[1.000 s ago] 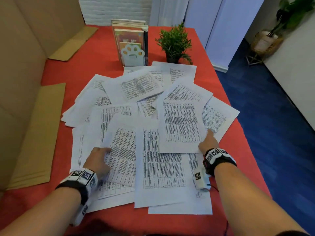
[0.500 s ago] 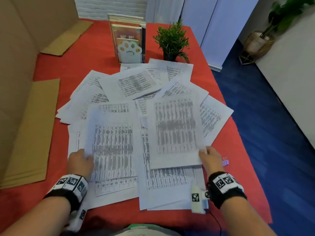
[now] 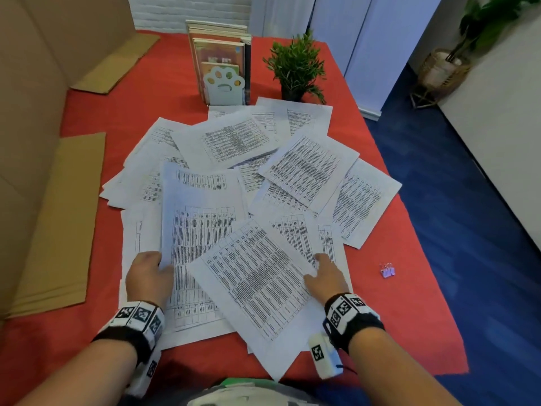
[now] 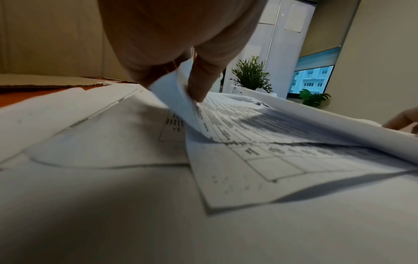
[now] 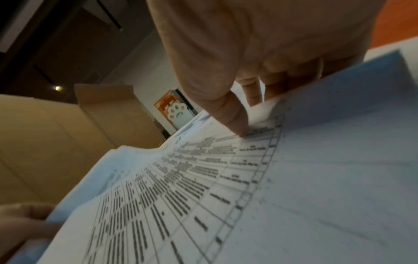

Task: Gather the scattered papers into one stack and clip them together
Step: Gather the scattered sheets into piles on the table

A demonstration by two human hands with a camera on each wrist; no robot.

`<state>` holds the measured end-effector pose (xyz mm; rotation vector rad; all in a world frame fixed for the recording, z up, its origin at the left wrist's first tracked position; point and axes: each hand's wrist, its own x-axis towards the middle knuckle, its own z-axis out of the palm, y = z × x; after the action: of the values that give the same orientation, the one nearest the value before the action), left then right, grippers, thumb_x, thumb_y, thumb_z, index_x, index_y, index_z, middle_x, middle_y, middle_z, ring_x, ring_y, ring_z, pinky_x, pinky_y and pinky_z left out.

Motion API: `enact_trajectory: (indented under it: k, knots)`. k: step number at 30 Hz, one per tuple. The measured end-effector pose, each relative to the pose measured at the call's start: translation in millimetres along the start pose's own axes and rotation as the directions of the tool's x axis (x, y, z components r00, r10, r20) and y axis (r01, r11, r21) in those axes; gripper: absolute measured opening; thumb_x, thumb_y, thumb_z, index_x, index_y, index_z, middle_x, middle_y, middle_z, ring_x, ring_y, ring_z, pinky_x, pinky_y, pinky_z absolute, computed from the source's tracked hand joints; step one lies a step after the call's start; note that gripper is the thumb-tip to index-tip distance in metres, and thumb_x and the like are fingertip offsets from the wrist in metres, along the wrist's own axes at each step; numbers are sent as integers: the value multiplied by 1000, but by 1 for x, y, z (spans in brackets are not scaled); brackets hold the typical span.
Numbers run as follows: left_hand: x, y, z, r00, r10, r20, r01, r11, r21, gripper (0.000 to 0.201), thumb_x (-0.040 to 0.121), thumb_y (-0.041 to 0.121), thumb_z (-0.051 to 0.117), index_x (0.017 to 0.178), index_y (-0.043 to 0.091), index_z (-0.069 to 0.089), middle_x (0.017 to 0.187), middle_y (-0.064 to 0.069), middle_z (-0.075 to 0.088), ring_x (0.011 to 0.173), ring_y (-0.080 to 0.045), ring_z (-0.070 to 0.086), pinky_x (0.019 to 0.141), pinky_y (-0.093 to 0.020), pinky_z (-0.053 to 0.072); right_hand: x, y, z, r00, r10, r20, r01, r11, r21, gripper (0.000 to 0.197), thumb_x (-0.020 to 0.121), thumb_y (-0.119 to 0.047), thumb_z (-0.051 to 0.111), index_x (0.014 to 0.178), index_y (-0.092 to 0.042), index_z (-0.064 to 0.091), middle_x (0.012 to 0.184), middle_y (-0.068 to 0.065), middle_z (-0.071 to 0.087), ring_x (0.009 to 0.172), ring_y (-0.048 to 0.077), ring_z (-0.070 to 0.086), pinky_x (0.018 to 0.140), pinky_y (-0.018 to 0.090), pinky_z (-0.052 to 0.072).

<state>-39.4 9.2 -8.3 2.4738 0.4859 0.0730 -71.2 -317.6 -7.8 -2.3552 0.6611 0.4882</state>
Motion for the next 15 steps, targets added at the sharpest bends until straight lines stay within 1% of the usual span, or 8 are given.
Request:
enact_trajectory:
  k: [2,5,8,9,10,12,14,15]
  knots:
    - [-1,1,-1,999,-24,-28,23,999,-46,20,79,0,66,95,-12,66,108,-28,61,98,-41,59,84,-36,44,2,0,5,1000,-16,-8,16,998,-63,32,84,-14,50,116,-14,51,109,7,62,94,25,60,80,32,49]
    - [-4,2,-12,995,-102,-13,99,984,-149,34,80,-1,64,114,3,58,104,-20,62,91,-38,60,77,-39,49,5,5,-1,996,-19,-86,12,996,-87,22,89,-15,48,101,-3,61,99,12,60,82,26,57,70,29,46]
    - [-7,3,-21,973,-213,93,231,934,-273,75,80,-9,59,142,22,29,104,-9,57,82,-30,59,65,-33,48,8,16,-8,975,70,-212,-84,995,-56,29,87,-23,54,102,-1,65,110,19,56,94,35,60,77,33,50]
    - [-7,1,-22,963,-236,131,263,925,-273,82,79,-8,61,145,24,23,107,-8,56,85,-30,59,67,-34,49,7,17,-8,969,73,-237,-90,994,-65,29,85,-24,56,100,-1,65,111,20,55,95,36,60,81,38,52]
    - [-6,-1,-21,957,-238,163,275,925,-263,81,79,-5,64,144,21,24,112,-8,56,91,-32,59,74,-38,51,6,17,-8,970,64,-235,-76,996,-43,29,84,-22,57,104,-2,63,114,20,54,96,35,59,84,40,53]
    - [-2,-8,-16,960,-197,201,236,952,-197,53,81,8,66,130,10,45,117,-16,61,100,-37,61,88,-46,51,3,16,-3,988,46,-148,-35,996,79,38,86,-13,56,123,-7,50,121,17,53,100,33,59,86,35,49]
    - [0,-10,-12,963,-172,209,206,967,-152,26,85,16,62,108,5,57,105,-20,65,98,-39,62,88,-49,51,2,12,0,997,19,-70,-11,994,105,44,89,-8,50,131,-10,41,122,17,56,106,33,58,84,28,43]
    - [0,-10,-11,964,-187,187,218,963,-158,23,86,15,60,106,3,59,105,-23,65,97,-38,62,87,-48,51,3,11,0,998,1,-63,4,997,74,38,90,-8,48,128,-7,45,123,17,57,109,33,57,84,28,41]
